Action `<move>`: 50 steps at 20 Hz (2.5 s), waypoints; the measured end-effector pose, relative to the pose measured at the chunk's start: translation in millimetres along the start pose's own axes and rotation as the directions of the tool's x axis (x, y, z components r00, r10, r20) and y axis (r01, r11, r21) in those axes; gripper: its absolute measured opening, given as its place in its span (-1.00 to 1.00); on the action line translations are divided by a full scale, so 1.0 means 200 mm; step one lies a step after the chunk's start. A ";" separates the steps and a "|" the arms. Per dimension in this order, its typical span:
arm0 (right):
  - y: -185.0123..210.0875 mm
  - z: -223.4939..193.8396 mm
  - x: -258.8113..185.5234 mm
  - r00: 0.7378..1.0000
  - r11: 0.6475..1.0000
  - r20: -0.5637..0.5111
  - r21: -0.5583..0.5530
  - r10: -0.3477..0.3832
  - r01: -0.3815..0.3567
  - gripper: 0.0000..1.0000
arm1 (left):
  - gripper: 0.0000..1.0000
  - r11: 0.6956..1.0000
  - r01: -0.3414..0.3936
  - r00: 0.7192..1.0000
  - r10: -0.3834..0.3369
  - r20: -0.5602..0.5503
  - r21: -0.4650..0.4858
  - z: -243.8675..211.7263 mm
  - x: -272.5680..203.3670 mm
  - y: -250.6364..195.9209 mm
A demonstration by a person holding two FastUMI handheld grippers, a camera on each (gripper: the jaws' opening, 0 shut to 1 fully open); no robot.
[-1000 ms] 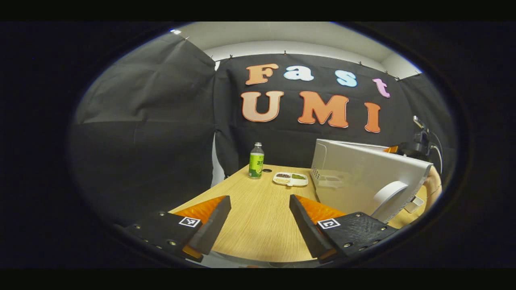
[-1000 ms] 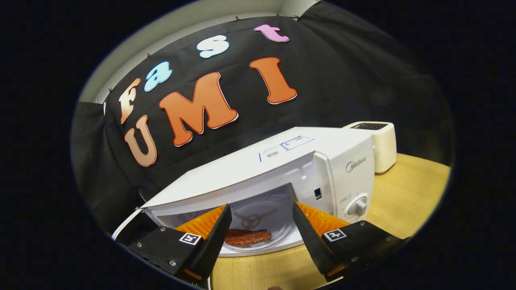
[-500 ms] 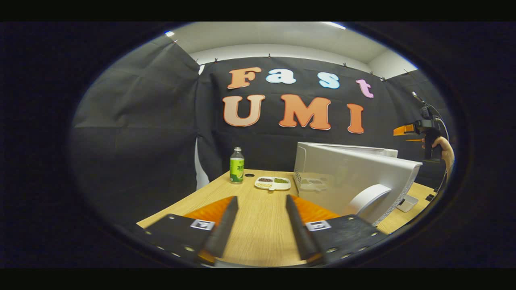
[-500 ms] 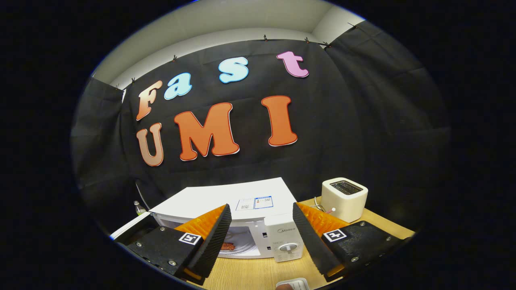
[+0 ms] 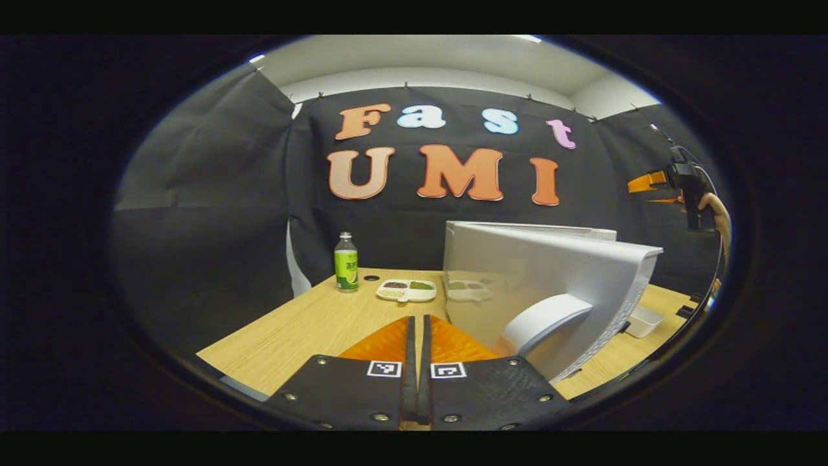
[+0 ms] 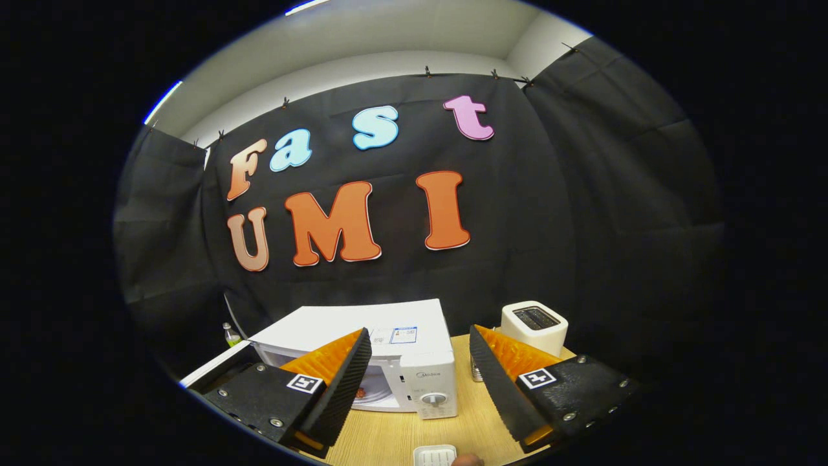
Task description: Open the microwave oven with the left hand, put the food in, and close the microwave oven.
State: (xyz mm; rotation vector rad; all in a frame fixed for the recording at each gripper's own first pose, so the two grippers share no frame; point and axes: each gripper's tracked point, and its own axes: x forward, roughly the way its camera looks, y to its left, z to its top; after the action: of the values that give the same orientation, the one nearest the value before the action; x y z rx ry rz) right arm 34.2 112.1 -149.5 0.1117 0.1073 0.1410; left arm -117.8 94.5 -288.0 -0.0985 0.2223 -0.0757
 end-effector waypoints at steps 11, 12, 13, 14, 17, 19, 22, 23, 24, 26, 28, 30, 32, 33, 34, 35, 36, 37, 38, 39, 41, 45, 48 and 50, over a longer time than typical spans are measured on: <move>-0.26 0.10 -0.18 1.000 1.000 0.022 -0.015 -0.007 0.007 0.89 | -0.94 0.975 0.220 0.975 -0.219 -0.020 0.028 0.01 0.19 -0.69; -0.28 0.11 -0.19 1.000 1.000 0.024 -0.011 -0.010 0.010 0.88 | -0.94 0.972 0.235 0.972 -0.235 -0.026 0.019 0.00 0.22 -0.74; -0.31 0.11 -0.20 1.000 1.000 0.025 -0.009 -0.016 0.017 0.89 | -0.94 0.968 0.250 0.968 -0.250 -0.030 0.013 -0.01 0.25 -0.79; -0.34 0.11 -0.20 0.999 1.000 0.027 -0.012 -0.023 0.023 0.89 | -0.97 0.968 0.250 0.968 -0.249 -0.029 0.017 -0.01 0.28 -0.82; -0.40 0.11 -0.23 0.999 0.999 0.025 -0.035 -0.033 0.034 0.89 | -0.95 0.960 0.280 0.960 -0.279 -0.032 0.009 0.00 0.38 -0.93; -0.42 0.12 -0.25 0.999 0.998 0.024 -0.046 -0.030 0.031 0.89 | -0.97 0.956 0.293 0.955 -0.293 -0.037 -0.002 0.02 0.44 -1.00; -0.44 0.11 -0.25 1.000 0.999 0.014 -0.044 -0.021 0.022 0.89 | -0.96 0.957 0.289 0.957 -0.288 -0.037 0.013 0.05 0.56 -1.07; -0.45 0.10 -0.24 1.000 0.998 0.010 -0.049 -0.024 0.024 0.88 | -1.00 0.956 0.292 0.956 -0.291 -0.037 0.015 0.05 0.60 -1.10; -0.46 0.10 -0.24 1.000 0.998 0.004 -0.052 -0.025 0.025 0.88 | -1.00 0.956 0.295 0.955 -0.294 -0.036 0.015 0.06 0.65 -1.12; -0.48 0.10 -0.24 1.000 0.999 -0.002 -0.045 -0.022 0.022 0.89 | -0.99 0.958 0.287 0.958 -0.286 -0.031 0.026 0.09 0.75 -1.17; -0.50 0.10 -0.23 1.000 0.999 -0.004 -0.037 -0.025 0.025 0.89 | -0.99 0.960 0.275 0.961 -0.274 -0.025 0.045 0.10 0.84 -1.21; -0.53 0.10 -0.23 0.999 0.999 -0.006 -0.040 -0.035 0.034 0.89 | -0.97 0.961 0.271 0.962 -0.270 -0.027 0.059 0.11 0.93 -1.26; -0.56 0.09 -0.22 0.999 0.998 -0.009 -0.049 -0.045 0.044 0.89 | -1.00 0.966 0.251 0.968 -0.250 -0.030 0.068 0.11 1.01 -1.29; -0.57 0.10 -0.21 0.999 0.998 -0.009 -0.049 -0.048 0.048 0.89 | -1.00 0.969 0.240 0.971 -0.238 -0.029 0.065 0.11 1.05 -1.30; -0.58 0.10 -0.21 0.999 0.998 -0.010 -0.046 -0.050 0.049 0.89 | -0.97 0.972 0.227 0.974 -0.225 -0.031 0.064 0.11 1.08 -1.31; -0.59 0.10 -0.21 0.999 0.998 -0.012 -0.040 -0.050 0.049 0.89 | -0.97 0.975 0.211 0.977 -0.209 -0.030 0.068 0.12 1.11 -1.32; -0.59 0.09 -0.21 0.999 0.998 -0.015 -0.034 -0.049 0.048 0.89 | -0.96 0.977 0.199 0.980 -0.198 -0.027 0.071 0.13 1.15 -1.32; -0.59 0.09 -0.20 0.999 0.998 -0.020 -0.032 -0.047 0.046 0.89 | -0.96 0.979 0.188 0.982 -0.187 -0.024 0.072 0.13 1.17 -1.33; -0.59 0.08 -0.20 0.999 0.998 -0.025 -0.034 -0.045 0.044 0.89 | -0.97 0.982 0.177 0.984 -0.175 -0.029 0.066 0.13 1.18 -1.33; -0.59 0.07 -0.19 0.999 0.998 -0.029 -0.040 -0.045 0.044 0.89 | -0.97 0.982 0.181 0.983 -0.180 -0.018 0.061 0.15 1.18 -1.35; -0.60 0.07 -0.20 0.998 0.998 -0.033 -0.046 -0.046 0.045 0.89 | -0.97 0.982 0.170 0.985 -0.169 -0.019 0.078 0.14 1.18 -1.34; -0.61 0.07 -0.20 0.998 0.998 -0.039 -0.041 -0.048 0.047 0.89 | -0.97 0.984 0.149 0.989 -0.151 0.004 0.097 0.16 1.22 -1.35; -0.61 0.07 -0.20 0.997 0.997 -0.049 -0.043 -0.060 0.058 0.89 | -1.00 0.980 0.145 0.989 -0.142 -0.031 0.135 0.14 1.22 -1.36; -0.60 0.07 -0.19 0.997 0.998 -0.056 -0.035 -0.056 0.055 0.89 | -0.99 0.983 0.161 0.984 -0.154 -0.085 0.086 0.11 1.19 -1.33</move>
State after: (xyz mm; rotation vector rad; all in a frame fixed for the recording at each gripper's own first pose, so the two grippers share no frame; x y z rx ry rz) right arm 13.6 -12.5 -145.5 0.0715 0.1644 0.0904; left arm 101.0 -188.1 -288.8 -0.0205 0.2883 -0.2481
